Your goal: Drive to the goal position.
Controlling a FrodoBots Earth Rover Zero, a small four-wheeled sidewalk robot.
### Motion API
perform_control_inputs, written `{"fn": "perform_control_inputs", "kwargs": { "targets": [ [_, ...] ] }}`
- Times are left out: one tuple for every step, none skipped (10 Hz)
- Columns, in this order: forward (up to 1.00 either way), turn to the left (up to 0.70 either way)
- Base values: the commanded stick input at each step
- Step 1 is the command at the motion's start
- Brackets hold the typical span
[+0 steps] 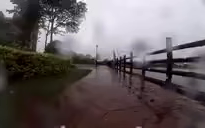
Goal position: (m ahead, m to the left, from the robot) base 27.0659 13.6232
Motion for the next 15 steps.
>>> {"fn": "perform_control_inputs", "kwargs": {
  "targets": [
    [1.0,0.0],
    [1.0,0.0],
    [1.0,0.0],
    [1.0,-0.21],
    [1.0,-0.21],
    [1.0,0.0],
    [1.0,0.0],
    [1.0,0.0],
    [1.0,0.0],
    [1.0,0.0],
    [1.0,0.0],
    [1.0,0.0],
    [1.0,0.0],
    [1.0,0.0],
    [1.0,0.0]
  ]
}}
